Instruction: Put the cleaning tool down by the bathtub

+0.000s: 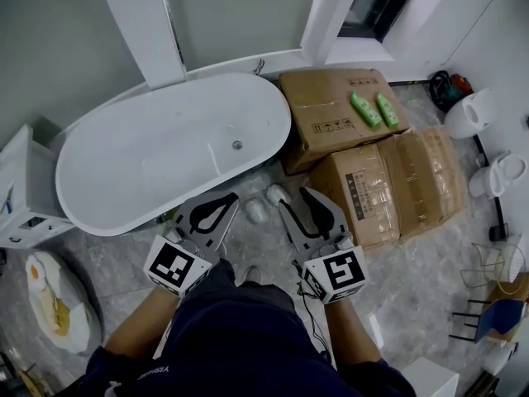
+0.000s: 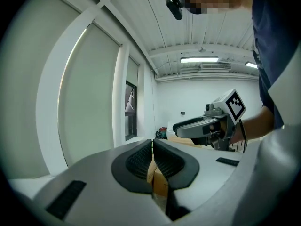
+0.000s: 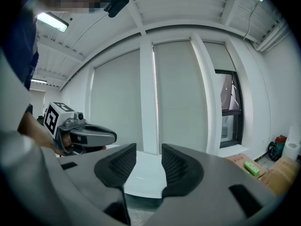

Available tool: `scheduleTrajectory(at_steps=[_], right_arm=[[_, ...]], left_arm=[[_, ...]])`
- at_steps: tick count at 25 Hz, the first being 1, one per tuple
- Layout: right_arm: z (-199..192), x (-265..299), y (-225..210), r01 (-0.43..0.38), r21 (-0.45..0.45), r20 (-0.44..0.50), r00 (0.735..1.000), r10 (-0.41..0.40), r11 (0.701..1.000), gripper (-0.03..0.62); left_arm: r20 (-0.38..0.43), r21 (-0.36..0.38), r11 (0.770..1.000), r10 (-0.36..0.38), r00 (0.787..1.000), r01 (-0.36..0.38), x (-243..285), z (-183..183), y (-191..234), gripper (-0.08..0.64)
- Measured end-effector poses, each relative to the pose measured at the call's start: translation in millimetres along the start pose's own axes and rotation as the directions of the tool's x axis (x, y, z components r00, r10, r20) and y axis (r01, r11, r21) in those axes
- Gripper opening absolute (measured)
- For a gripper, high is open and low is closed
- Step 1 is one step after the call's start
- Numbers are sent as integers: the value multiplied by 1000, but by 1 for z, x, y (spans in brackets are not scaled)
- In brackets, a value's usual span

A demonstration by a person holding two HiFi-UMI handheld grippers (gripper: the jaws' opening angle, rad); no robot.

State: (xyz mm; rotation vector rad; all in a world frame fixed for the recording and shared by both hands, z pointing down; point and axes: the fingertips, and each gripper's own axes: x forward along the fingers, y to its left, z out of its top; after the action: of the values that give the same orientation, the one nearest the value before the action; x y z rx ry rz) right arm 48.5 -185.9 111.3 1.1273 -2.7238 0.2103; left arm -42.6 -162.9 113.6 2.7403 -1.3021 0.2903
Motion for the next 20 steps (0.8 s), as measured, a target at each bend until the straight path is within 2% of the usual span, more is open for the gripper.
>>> scheduleTrajectory(at_steps=[14,20], right_arm=[[7,-22,13,-26,-1,38,999,26,1000,47],[7,-30,14,-24,1,43,999,24,1000,28]], left_arm=[[8,0,1000,16,1000,-16,-3,10,-15,35],[10,-1,1000,13,1000,-12,-5,9,-23,35]])
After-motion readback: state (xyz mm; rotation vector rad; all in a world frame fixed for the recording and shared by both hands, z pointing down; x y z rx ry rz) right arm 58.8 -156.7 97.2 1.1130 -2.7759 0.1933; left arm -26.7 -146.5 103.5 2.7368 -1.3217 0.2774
